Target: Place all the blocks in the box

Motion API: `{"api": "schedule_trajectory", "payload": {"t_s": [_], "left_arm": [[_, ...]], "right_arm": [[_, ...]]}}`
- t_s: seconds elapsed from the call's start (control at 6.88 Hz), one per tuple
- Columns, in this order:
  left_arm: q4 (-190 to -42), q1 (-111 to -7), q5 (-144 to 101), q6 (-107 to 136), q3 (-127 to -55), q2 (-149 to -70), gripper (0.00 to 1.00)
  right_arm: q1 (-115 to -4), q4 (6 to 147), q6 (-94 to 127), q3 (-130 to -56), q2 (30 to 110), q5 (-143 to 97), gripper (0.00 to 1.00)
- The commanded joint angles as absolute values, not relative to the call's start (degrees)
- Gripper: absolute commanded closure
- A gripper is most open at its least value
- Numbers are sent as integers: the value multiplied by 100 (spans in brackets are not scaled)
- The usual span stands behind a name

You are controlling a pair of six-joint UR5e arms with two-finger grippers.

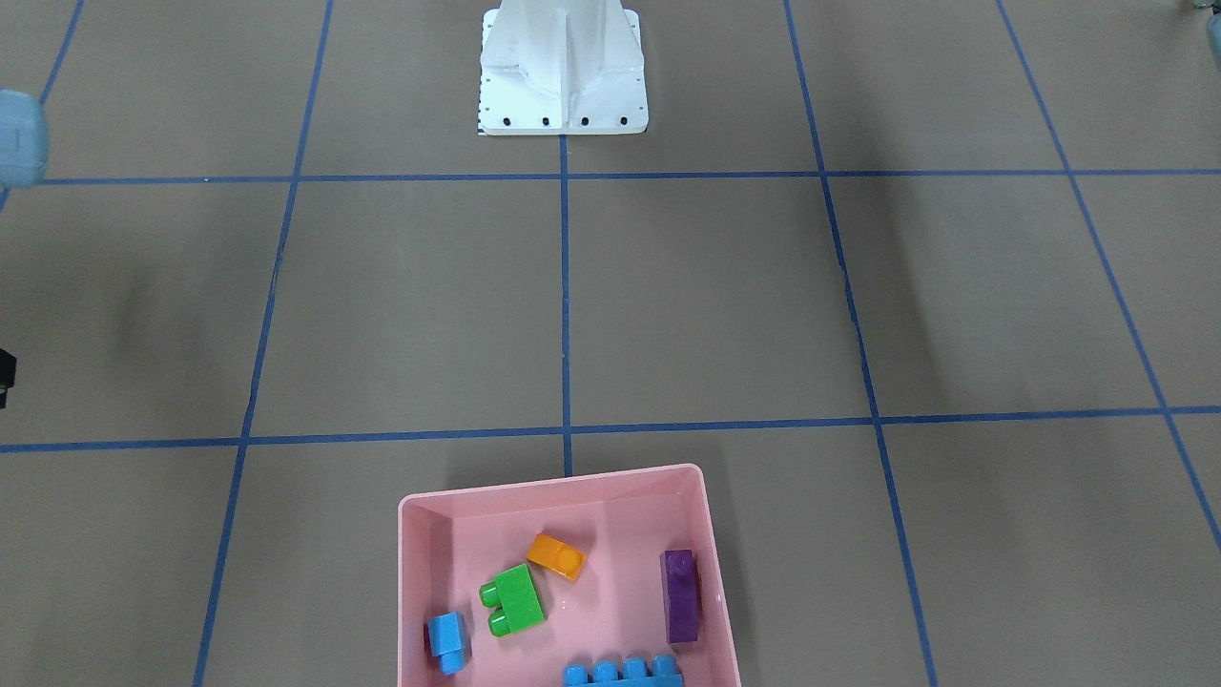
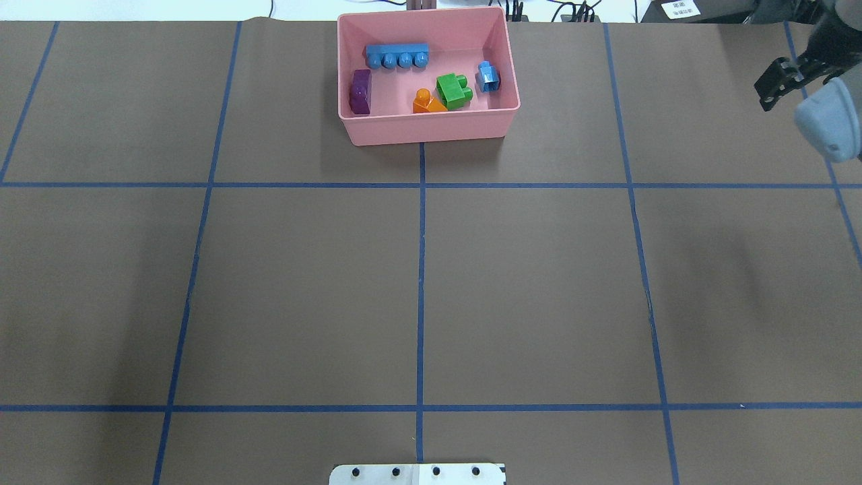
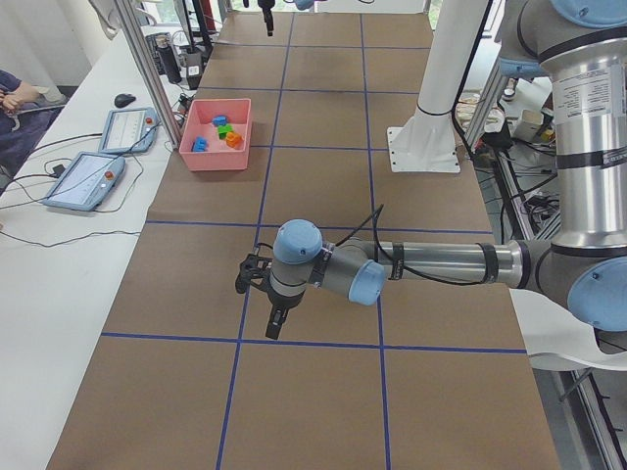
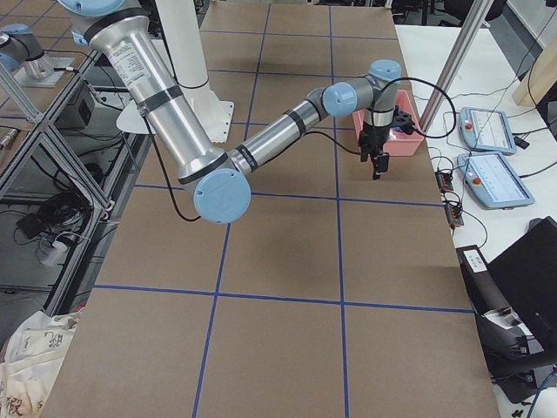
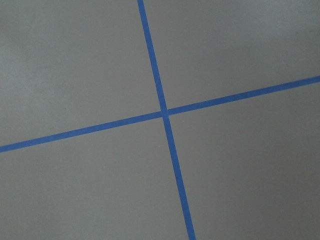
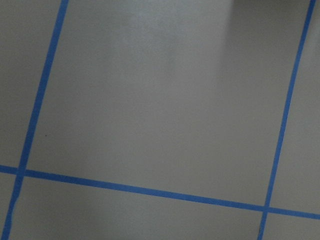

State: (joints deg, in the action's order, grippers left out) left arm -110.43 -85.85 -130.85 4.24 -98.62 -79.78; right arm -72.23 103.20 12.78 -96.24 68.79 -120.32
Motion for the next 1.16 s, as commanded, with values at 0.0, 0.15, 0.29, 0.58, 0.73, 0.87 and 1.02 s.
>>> {"api": "schedule_trajectory", "payload": {"t_s": [0.0,0.15,0.29,0.58,0.73,0.87,1.02], "left_arm": [[-10934,-8569,-13122,422,-9756,-8015,0],[-10490,-8552,-13131,413,-9817,-8129,0],[-10033,-8560,-13140,378,-9843,-8330,0],[-9557,-8543,-13148,282,-9809,-8577,0],[-9267,-8543,-13157,-23,-9800,-8648,0],[-9133,-8569,-13149,-96,-9782,-8709,0],[-9132,-8587,-13140,-97,-9774,-8684,0]], "right_arm": [[-7959,10151,883,-9659,7494,-12898,0],[-8285,10151,313,-9677,7845,-13320,0],[-8532,10064,21,-9694,8214,-13524,0],[-8709,8841,8,-9835,9433,-13641,0],[-8788,8363,17,-9835,9874,-13649,0],[-8911,8358,9,-9835,9905,-13667,0],[-8947,8376,9,-9800,9923,-13702,0]]}}
